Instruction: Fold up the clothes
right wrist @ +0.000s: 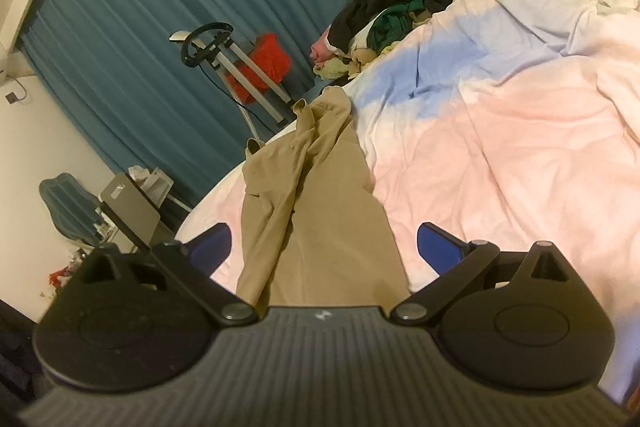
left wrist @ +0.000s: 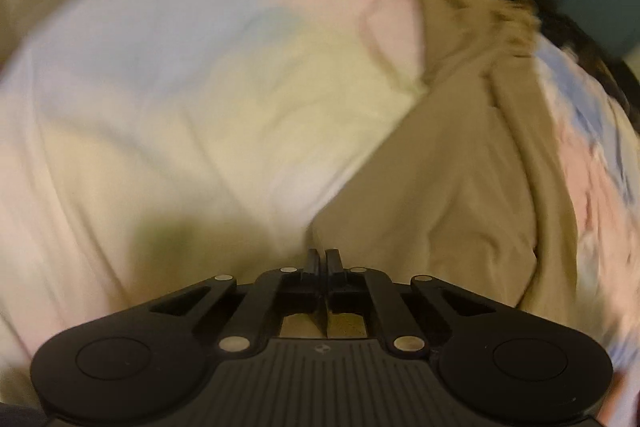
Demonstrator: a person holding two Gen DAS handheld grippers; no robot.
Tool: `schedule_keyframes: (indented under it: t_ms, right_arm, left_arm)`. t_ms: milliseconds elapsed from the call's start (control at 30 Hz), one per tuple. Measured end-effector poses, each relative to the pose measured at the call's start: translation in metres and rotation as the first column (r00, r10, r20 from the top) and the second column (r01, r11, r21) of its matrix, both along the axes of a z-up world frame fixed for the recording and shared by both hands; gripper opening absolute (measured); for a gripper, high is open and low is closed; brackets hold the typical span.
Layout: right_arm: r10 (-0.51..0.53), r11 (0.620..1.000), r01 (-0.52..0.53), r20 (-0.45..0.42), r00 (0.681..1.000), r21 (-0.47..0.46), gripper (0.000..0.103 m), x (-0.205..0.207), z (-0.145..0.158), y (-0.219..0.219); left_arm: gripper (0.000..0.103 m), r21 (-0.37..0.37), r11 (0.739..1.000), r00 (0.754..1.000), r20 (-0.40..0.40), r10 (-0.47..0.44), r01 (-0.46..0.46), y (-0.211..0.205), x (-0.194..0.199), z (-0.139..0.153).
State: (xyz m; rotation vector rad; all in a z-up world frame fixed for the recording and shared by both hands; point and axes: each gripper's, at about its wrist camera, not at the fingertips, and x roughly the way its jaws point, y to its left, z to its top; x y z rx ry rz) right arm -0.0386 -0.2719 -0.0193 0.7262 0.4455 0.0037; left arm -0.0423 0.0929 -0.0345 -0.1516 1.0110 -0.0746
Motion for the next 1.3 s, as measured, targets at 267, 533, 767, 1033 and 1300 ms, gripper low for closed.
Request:
schedule_keyframes:
  t_ms: [267,533,767,1033,1300]
  right_arm:
    - [0.003,0.999,-0.003,-0.011,1.000,-0.037,0.101,0.004,0.003,-0.001]
    - [0.064,0.993,-0.071,-0.077,0.995,-0.094,0.101,0.001,-0.002,0.002]
    - [0.166,0.986,-0.159,-0.197,0.966,0.047,0.101,-0.022,-0.031,-0.007]
    - [0.154,0.962,-0.055,-0.368,0.917,0.267,0.072,-0.025,-0.081,-0.020]
    - [0.271,0.931,-0.131,-0.406,0.873,0.341,0.070,-0.025,-0.094,0.003]
  left_arm:
    - [0.003,0.208,0.921,0.856,0.348,-0.383,0.328,-0.078,-0.093,0.046]
    - [0.013,-0.017,0.868,0.859,0.149,-0.489,0.497,-0.122,-0.064,-0.005]
    - [0.069,-0.324,0.902,0.959,0.100,-0.267,0.285,-0.051,-0.029,-0.007]
    - [0.076,-0.476,0.879,0.995,-0.094,-0.040,-0.010,-0.012,0.005,-0.039]
    - [0.071,-0.454,0.889,0.986,-0.116,-0.120,0.054,-0.026,0.001,-0.047]
